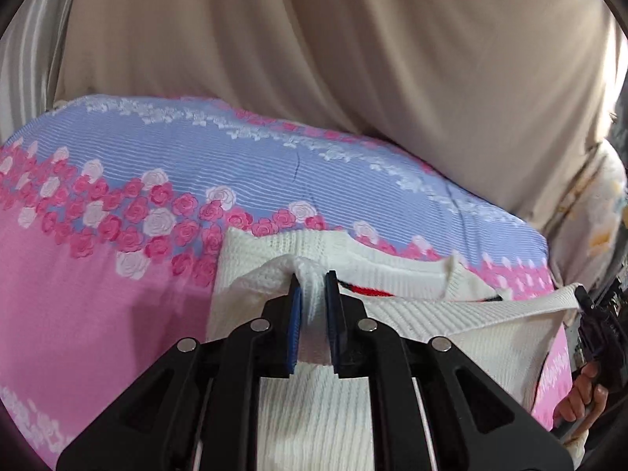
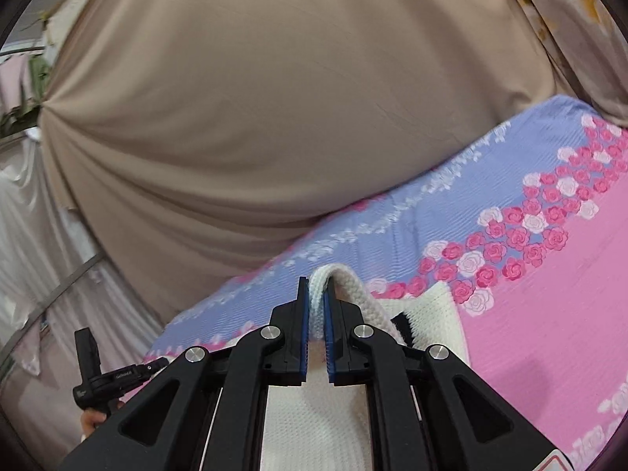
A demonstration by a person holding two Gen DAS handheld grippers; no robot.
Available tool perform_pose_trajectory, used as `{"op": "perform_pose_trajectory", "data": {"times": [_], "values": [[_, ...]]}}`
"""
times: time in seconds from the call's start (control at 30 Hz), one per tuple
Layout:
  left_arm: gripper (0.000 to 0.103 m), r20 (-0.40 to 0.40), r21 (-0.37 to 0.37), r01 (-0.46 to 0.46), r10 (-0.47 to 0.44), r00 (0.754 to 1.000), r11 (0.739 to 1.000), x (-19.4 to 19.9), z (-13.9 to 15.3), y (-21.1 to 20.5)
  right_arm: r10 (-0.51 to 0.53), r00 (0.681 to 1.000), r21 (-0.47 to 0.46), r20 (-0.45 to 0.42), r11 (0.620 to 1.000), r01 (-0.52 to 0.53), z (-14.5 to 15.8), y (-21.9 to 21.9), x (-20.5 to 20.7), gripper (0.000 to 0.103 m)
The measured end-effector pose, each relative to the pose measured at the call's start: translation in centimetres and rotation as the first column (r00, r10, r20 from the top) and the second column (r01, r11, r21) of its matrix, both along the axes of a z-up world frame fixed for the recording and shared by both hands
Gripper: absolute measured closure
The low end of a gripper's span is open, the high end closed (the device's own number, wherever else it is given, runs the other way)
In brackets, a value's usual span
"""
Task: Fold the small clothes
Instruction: 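Grasp the sweater side edge with both grippers and fold it over lengthwise, then release the folded sweater and open both grippers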
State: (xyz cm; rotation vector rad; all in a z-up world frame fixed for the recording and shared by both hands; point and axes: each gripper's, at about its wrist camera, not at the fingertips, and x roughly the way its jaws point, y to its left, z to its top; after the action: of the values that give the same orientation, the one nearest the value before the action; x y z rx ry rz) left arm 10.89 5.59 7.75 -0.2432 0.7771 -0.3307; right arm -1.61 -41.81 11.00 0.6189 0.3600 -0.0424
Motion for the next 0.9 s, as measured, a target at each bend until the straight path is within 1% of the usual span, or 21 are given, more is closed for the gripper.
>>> {"op": "perform_pose_trajectory", "data": {"times": [0.13,0.23,0.3,0.37,0.4,0.43,0.47,0.5,0.53,0.6,0.63,0.7,0.77,0.83,0.87,0.9], "values": [[0.092,-0.062,0.037,-0.029,0.031,0.998,0.999,3.6,-2.6,-1.0,-0.033,0.991,0.043,-0.128,0.998,0.038,-3.8,-1.7,4.6,0.096],[0.092,-0.098,0.034,-0.047,0.050,0.994,0.998,5.0,-4.3,-1.0,-0.046,0.973,0.066,-0.226,0.996,0.062,-6.1,-2.2,6.7,0.096],[0.090,-0.106,0.021,-0.046,0.048,0.993,0.999,5.4,-4.9,-0.9,-0.050,0.967,0.081,-0.250,0.994,0.072,-6.7,-2.5,7.0,0.095],[0.087,-0.095,0.005,-0.040,0.040,0.995,0.999,5.3,-4.8,-0.8,-0.049,0.968,0.070,-0.247,0.995,0.069,-6.5,-2.3,6.8,0.092],[0.081,-0.092,-0.006,-0.037,0.036,0.995,0.999,5.1,-4.6,-0.7,-0.056,0.969,0.046,-0.240,0.997,0.070,-5.8,-1.9,6.3,0.084],[0.071,-0.086,-0.020,-0.035,0.034,0.996,0.999,4.7,-4.2,-0.6,-0.078,0.971,0.016,-0.228,0.996,0.084,-5.0,-1.6,5.5,0.069],[0.064,-0.076,-0.030,-0.038,0.035,0.996,0.999,4.2,-3.6,-0.4,-0.105,0.973,-0.024,-0.208,0.994,0.102,-4.1,-1.2,4.3,0.062],[0.046,-0.057,-0.029,-0.050,0.048,0.997,0.998,3.2,-2.8,0.0,-0.129,0.974,-0.075,-0.186,0.990,0.117,-3.3,-0.8,2.8,0.050],[0.026,-0.035,-0.021,-0.071,0.070,0.997,0.997,2.1,-2.0,0.4,-0.144,0.973,-0.120,-0.180,0.985,0.123,-2.8,-0.4,1.4,0.046],[0.010,0.009,-0.014,-0.095,0.095,0.995,0.995,-0.8,-0.8,1.5,-0.169,0.962,-0.213,-0.213,0.969,0.123,-2.6,0.5,-1.9,0.040],[0.010,0.011,-0.008,-0.101,0.101,0.995,0.995,-2.4,-0.7,2.1,-0.168,0.957,-0.236,-0.235,0.965,0.112,-3.0,0.8,-3.5,0.038],[0.010,-0.032,0.010,-0.092,0.092,0.995,0.996,-5.0,-1.5,3.3,-0.139,0.948,-0.244,-0.286,0.967,0.068,-4.8,1.2,-6.5,0.037],[0.010,-0.102,0.004,-0.094,0.094,0.990,0.996,-7.9,-3.5,4.7,-0.103,0.934,-0.207,-0.342,0.978,0.032,-7.1,1.4,-9.3,0.037],[0.010,-0.168,-0.010,-0.110,0.107,0.980,0.994,-9.8,-5.3,5.4,-0.065,0.909,-0.153,-0.412,0.988,0.002,-9.3,1.9,-11.3,0.037],[0.011,-0.195,-0.032,-0.122,0.114,0.974,0.992,-10.7,-6.1,6.0,-0.054,0.903,-0.137,-0.426,0.991,-0.005,-10.1,2.0,-11.7,0.037],[0.013,-0.208,-0.051,-0.128,0.114,0.971,0.991,-11.2,-6.6,6.4,-0.043,0.906,-0.128,-0.422,0.992,-0.012,-10.6,2.3,-12.1,0.036]]}}
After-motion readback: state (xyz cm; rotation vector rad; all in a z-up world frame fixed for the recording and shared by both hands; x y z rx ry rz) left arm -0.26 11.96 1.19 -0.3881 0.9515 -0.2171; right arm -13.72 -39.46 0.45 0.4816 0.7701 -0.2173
